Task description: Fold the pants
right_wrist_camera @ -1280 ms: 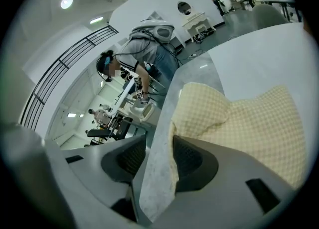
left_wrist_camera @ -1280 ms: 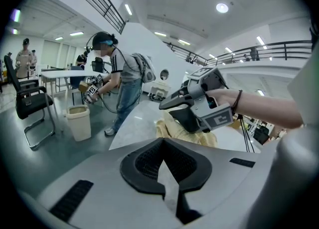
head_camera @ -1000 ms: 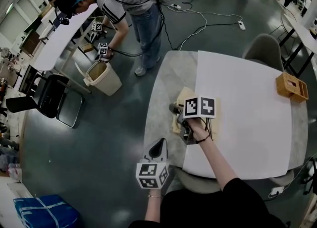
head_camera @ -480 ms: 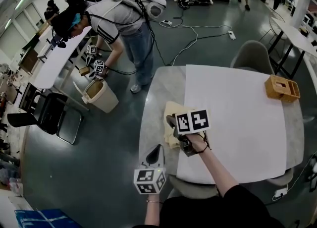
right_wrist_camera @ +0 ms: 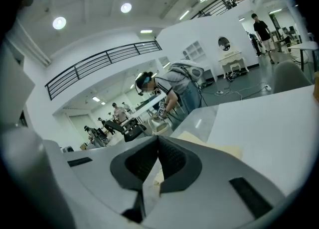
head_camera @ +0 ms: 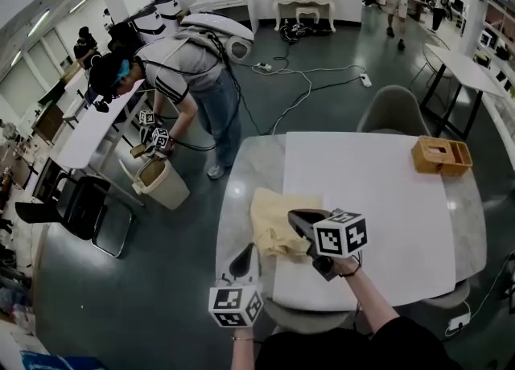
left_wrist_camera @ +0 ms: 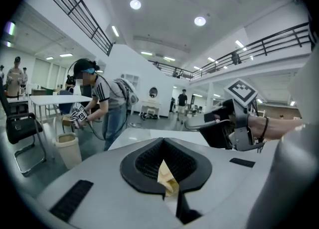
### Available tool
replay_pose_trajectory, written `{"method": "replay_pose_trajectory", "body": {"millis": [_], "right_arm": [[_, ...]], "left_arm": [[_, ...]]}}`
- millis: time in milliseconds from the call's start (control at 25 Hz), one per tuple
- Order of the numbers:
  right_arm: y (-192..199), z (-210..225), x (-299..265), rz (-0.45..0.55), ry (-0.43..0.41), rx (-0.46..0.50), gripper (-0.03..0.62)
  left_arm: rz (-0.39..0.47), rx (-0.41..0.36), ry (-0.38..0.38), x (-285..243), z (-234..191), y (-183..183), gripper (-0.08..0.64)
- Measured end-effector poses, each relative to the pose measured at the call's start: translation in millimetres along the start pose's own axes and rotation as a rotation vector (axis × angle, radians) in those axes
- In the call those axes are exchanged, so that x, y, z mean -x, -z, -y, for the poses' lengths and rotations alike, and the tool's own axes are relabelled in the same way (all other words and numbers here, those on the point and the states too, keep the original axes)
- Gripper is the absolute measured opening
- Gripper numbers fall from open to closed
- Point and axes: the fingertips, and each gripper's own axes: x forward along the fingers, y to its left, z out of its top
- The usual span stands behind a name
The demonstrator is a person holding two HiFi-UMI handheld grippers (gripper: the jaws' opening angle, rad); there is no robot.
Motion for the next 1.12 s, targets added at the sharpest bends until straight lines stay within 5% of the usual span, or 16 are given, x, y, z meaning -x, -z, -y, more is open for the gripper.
{"method": "replay_pose_trajectory", "body": {"millis": [400, 1120], "right_arm": [[-6, 9, 119, 0.238, -0.036, 0.020, 0.015], [-15, 10, 214, 0.417, 0.053, 0.170, 0.014]], "left_arm": [[0.139, -0.105, 0.000, 21, 46, -46, 0.014], [0.278, -0.176, -0.068, 71, 72, -76, 0.014]]}}
